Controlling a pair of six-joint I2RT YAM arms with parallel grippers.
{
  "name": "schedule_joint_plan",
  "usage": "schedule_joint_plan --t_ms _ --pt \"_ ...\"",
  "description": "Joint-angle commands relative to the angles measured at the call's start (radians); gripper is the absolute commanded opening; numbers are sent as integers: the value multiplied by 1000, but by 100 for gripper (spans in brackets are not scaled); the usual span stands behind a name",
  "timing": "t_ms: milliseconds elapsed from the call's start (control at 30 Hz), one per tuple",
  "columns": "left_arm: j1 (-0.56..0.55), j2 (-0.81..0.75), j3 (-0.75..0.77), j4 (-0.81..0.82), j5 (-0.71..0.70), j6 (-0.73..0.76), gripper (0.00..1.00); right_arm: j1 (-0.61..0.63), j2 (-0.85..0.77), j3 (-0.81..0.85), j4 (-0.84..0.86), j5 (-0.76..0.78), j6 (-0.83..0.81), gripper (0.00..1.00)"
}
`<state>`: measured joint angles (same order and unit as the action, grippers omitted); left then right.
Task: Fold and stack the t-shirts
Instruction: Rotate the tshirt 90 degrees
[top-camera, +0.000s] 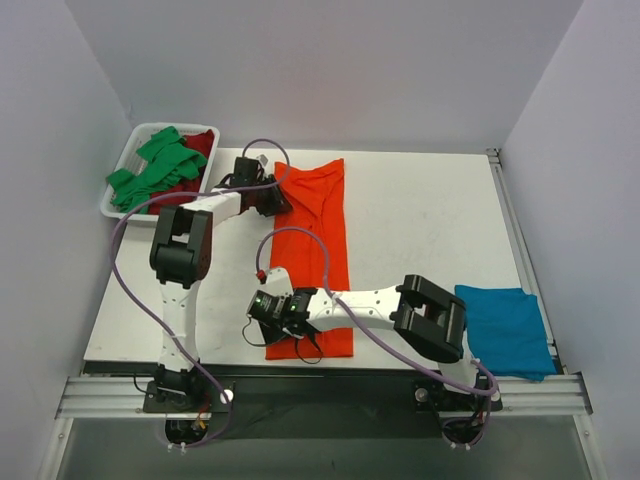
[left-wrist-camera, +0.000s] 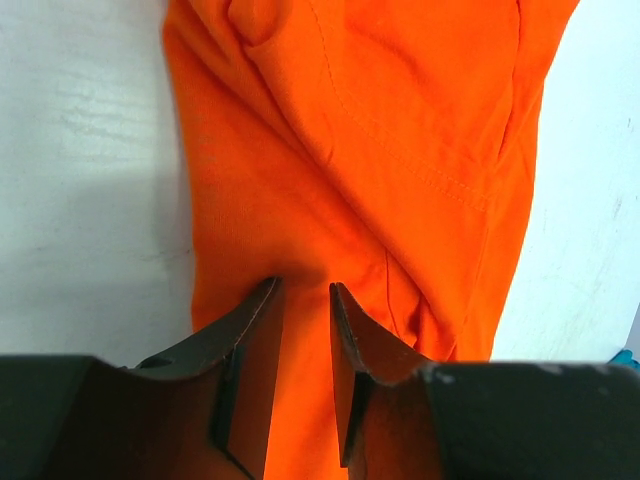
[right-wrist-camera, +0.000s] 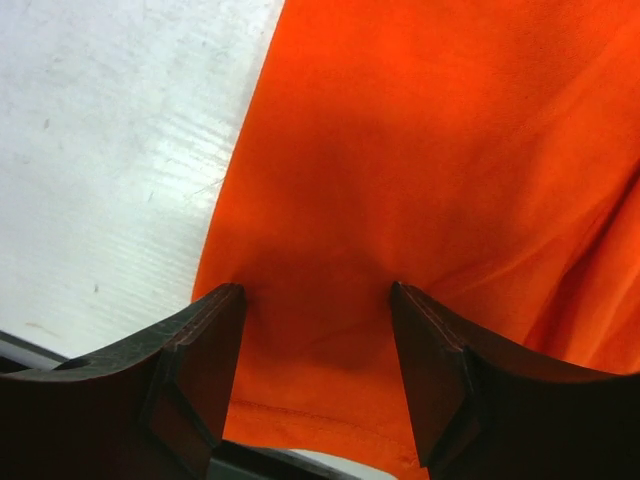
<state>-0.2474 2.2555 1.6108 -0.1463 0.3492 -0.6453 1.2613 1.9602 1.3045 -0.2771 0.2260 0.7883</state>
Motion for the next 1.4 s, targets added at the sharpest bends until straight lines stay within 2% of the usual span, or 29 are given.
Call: schedule_joint_plan --t_ms 0,200,267,567,667,833,1000,1100,1233,1267,1367 --pt "8 32 61 -30 1 27 36 30 0 27 -65 35 63 59" --pt "22 71 109 -52 10 29 36 87 -12 -2 -65 -13 103 45" --pt "22 81 132 -58 11 30 36 99 -20 -4 -65 -17 101 44" --pt "26 81 185 -61 54 26 37 66 -87 1 -66 -25 54 49" --pt "28 53 195 -42 86 22 40 30 -145 10 -68 -33 19 55" --pt "36 -11 222 5 143 15 49 -25 -266 12 -66 -57 -15 57" --pt "51 -77 218 22 169 -4 53 -100 -401 -111 -66 -48 18 57" --pt "56 -131 149 21 156 -19 53 -174 -495 -207 -65 -62 40 57" --pt "56 -247 -43 108 152 -71 52 -261 -608 -327 -59 -80 55 57" --pt "51 -275 -139 128 155 -83 51 -281 -625 -353 -51 -117 60 57" --pt "34 -388 -294 175 126 -111 51 -359 -698 -480 15 -181 78 56"
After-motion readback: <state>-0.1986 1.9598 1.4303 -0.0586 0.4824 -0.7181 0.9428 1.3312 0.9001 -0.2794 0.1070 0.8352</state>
